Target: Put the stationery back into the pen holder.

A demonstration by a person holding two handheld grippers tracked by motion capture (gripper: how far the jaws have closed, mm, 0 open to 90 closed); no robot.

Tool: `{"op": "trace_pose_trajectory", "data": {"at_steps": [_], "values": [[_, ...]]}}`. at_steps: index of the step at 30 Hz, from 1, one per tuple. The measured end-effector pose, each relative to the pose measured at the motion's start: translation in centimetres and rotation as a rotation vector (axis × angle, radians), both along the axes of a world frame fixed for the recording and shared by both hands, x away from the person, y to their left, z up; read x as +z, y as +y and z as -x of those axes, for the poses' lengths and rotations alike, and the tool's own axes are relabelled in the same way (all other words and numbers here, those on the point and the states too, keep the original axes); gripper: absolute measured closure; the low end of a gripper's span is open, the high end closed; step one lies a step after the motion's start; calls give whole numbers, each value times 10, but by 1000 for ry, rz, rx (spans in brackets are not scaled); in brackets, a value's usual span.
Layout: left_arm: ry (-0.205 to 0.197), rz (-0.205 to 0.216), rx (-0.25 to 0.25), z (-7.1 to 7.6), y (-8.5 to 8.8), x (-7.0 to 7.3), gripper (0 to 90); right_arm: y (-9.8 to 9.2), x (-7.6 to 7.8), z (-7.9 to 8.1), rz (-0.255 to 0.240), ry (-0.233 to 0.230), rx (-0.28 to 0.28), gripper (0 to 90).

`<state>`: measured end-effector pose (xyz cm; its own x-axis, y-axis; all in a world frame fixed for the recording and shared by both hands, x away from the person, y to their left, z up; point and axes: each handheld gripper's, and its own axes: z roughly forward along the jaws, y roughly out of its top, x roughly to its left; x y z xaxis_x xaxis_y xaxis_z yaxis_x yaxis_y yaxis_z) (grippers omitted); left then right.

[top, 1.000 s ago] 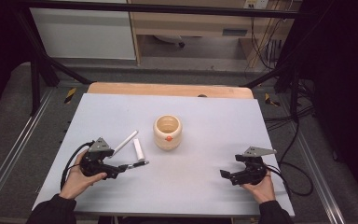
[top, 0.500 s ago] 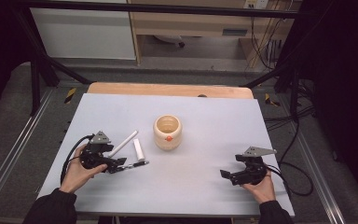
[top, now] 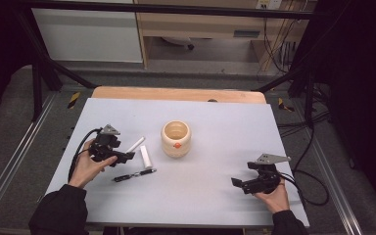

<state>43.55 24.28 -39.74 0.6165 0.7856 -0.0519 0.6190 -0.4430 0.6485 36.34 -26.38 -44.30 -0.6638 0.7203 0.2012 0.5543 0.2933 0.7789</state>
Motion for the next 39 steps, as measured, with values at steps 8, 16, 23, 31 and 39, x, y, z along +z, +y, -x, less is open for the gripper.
{"op": "trace_pose_trajectory", "data": {"at_steps": [8,16,23,31,39], "values": [[8,-23,20,-18,-6,-7,294,0,0,1,1,3,-1,7],[-12,-41,-6,-28,-10,-19,408,0,0,1,1,6,1,7],[14,-89,8,-34,-13,-28,562,0,0,1,6,3,5,7],[23,-99,-2,-38,-15,-32,671,0,0,1,4,3,5,7],[35,-126,-27,-42,-23,-31,717,0,0,1,3,3,4,7]]}}
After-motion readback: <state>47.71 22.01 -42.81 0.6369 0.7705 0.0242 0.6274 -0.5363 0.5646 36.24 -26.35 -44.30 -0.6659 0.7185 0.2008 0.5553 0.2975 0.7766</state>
